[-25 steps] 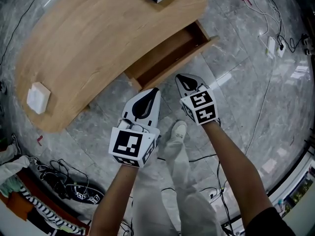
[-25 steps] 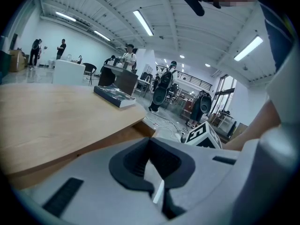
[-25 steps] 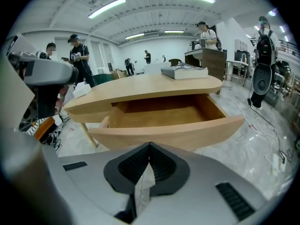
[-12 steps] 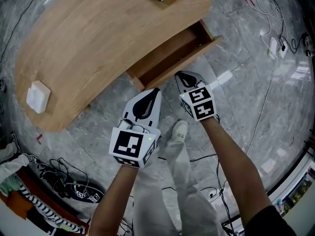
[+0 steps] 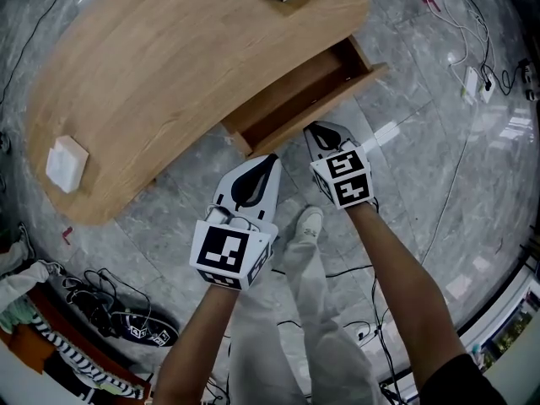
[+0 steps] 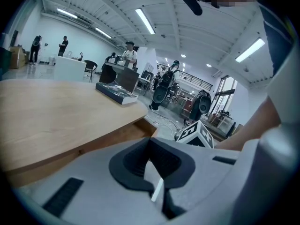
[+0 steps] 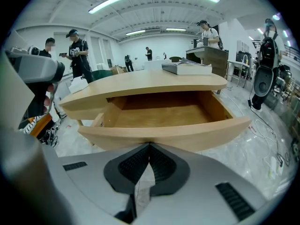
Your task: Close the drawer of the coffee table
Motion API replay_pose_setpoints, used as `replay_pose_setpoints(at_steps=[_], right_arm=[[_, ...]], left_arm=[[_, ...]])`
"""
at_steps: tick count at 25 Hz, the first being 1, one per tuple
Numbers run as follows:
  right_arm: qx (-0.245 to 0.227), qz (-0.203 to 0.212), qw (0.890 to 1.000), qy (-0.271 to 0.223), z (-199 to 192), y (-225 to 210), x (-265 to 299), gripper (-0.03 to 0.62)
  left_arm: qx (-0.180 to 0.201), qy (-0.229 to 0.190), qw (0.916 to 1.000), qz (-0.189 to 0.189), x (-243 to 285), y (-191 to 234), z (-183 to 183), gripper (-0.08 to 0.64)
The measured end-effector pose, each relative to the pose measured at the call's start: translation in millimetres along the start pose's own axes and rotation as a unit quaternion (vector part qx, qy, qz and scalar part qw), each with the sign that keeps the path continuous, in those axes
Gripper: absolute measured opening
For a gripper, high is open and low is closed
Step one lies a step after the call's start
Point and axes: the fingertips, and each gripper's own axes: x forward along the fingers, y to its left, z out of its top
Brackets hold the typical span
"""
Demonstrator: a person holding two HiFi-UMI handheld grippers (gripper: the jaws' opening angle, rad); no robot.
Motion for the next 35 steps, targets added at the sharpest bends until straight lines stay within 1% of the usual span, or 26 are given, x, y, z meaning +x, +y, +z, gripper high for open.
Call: replay_pose_setpoints(at_steps=[5, 10, 20, 35], right_arm=[[-0.001, -0.002, 1.000, 0.001, 1, 0, -1, 0.012], [0.006, -0.001, 1.000, -0.021, 10, 0, -4, 0.012], [0.013, -0.002, 1.000, -0.022, 14, -2, -3, 0.012], [-0.002, -0.005, 1.000, -0.023, 37, -5, 15, 0.012]], left_arm=[[-0.002, 0.004, 1.0000, -0.001, 0, -2, -4, 0.003], [0.000, 0.006, 1.0000, -0.001, 0, 0, -7, 0.002], [-0.006, 0.003, 1.0000, 0.006, -2, 3, -7, 0.002], [-0.017, 0.000, 0.9996, 0.022, -9, 20, -6, 0.003]])
